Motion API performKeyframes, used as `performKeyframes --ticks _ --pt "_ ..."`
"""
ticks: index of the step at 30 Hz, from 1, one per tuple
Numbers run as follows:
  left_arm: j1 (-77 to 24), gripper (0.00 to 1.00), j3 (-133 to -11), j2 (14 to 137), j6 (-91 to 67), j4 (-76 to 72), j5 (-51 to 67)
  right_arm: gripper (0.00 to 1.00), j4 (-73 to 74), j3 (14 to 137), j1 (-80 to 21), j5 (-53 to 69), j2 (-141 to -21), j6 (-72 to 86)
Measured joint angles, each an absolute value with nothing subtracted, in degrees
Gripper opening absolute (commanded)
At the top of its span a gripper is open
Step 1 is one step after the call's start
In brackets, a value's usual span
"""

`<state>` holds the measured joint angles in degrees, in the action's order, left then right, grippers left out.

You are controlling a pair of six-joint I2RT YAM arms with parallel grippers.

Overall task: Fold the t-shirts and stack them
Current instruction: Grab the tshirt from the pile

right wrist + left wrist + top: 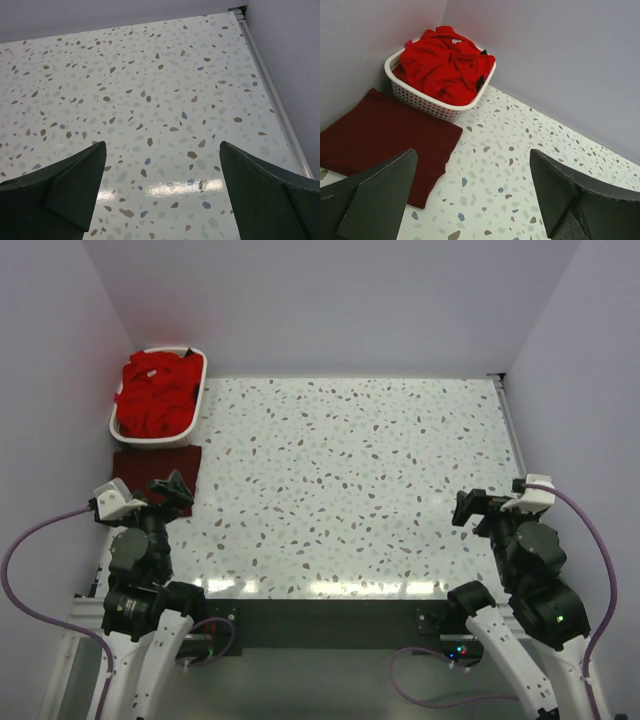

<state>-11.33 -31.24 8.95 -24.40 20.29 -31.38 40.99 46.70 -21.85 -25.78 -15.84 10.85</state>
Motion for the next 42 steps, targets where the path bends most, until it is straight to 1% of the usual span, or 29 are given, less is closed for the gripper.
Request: performKeyframes --ticks 4,6,8,12,18,22,26,30,33,34,36,37,39,40,42 --pt "-11.33 1.0 -31.27 11.66 -24.18 18.81 -29.98 0.99 41.04 46.7 -21.85 -25.61 -16.95 10.94" --pt "-11.33 1.0 -31.68 15.46 -23.79 17.78 -28.84 0.99 41.15 46.87 -21.85 -24.99 -18.09 11.07" --pt "-11.33 1.0 -33.17 21.08 -23.31 17.12 -26.92 0.99 41.17 47.27 -21.85 -24.05 -19.81 11.51" --pt "-11.33 1.0 -39.68 36.49 -23.18 17.45 -22.98 0.99 40.95 47.77 -21.85 -20.12 -23.42 13.1" --pt "-10.55 1.0 -56.49 62.65 -23.31 18.79 -24.27 0.99 40.01 47.79 -21.85 -11.66 -28.27 15.84" --pt "-5.13 1.0 -68.47 78.32 -23.2 18.44 -25.04 0.99 37.91 47.31 -21.85 -5.8 -29.76 17.37" --pt "0.19 1.0 -79.7 91.74 -23.14 17.87 -27.27 0.99 35.88 45.71 -21.85 -1.61 -29.8 18.68" --pt "2.92 1.0 -90.85 104.53 -23.09 16.51 -28.84 0.99 35.05 44.71 -21.85 2.31 -31.24 19.53" --pt "4.05 0.97 -96.77 111.9 -23.11 15.16 -29.5 0.99 34.48 44.71 -21.85 5.23 -33.32 19.92" --pt "4.34 0.94 -98.59 113.99 -23.16 14.68 -29.69 0.99 34.33 44.71 -21.85 6.04 -33.98 19.99" --pt "5.04 0.84 -102.08 118.39 -23.35 13.43 -29.93 0.99 33.95 44.71 -21.85 7.51 -35.14 20.14" --pt "5.43 0.64 -103.22 120.14 -23.46 12.71 -29.93 0.99 33.74 44.64 -21.85 8.27 -35.66 20.16" --pt "6.13 0.44 -104.42 122.52 -23.27 11.4 -29.85 0.99 33.61 44.64 -21.85 9.52 -36.4 20.34" --pt "6.48 0.26 -104.73 123.35 -23.09 10.92 -29.82 0.99 33.5 44.64 -21.85 10.15 -36.77 20.34" --pt "7.01 0.12 -104.77 124.05 -22.11 9.93 -29.39 0.99 33.21 44.64 -21.85 11.05 -37.52 20.29"
